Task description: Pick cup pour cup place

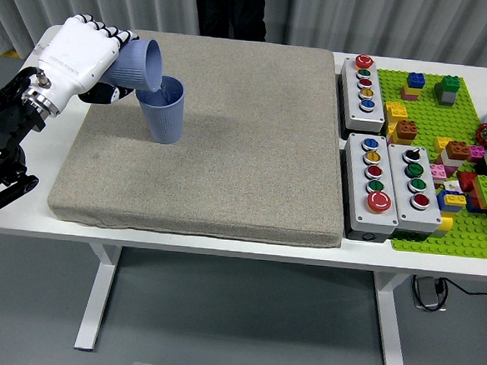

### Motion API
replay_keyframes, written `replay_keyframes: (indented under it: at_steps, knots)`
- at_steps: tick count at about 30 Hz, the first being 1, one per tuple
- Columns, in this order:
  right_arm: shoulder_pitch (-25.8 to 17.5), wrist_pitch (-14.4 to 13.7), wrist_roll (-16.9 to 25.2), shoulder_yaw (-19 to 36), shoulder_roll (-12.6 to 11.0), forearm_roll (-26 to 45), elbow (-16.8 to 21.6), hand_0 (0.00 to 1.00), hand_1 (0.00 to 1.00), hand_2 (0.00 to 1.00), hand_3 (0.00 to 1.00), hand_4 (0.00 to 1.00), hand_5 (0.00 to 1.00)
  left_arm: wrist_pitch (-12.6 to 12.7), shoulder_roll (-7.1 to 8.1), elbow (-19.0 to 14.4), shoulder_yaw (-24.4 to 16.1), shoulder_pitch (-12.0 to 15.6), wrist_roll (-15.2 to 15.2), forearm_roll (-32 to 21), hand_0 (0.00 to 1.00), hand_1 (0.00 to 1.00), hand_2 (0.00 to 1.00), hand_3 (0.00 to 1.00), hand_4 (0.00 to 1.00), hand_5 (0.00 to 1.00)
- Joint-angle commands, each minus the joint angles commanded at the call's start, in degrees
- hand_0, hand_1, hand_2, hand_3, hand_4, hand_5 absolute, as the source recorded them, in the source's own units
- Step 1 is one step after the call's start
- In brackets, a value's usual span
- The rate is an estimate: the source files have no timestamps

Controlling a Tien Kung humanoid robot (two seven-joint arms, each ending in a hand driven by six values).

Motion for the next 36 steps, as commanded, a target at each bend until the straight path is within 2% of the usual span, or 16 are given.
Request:
replay_keyframes:
  at_steps: [10,36]
  knots:
    - [-0.46,0.06,-0.05,0.07,0.02,-0.23,0.02,0.675,0.616,0.569,0.578,0.002,0.218,0.14,0.7,-0.05,2.63,-1.17,0.69,0.0,0.462,0.437,0.498,0.47,0.789,0.324]
    - [-0.15,0.12,0.03,-0.08,-0.1,0.15,-0.02,0.675,0.616,0.569,0.577,0.002,0.218,0.39,0.86,0.09,3.83,-2.67,0.91,0.0,0.462,0.437,0.498,0.47,0.786,0.322]
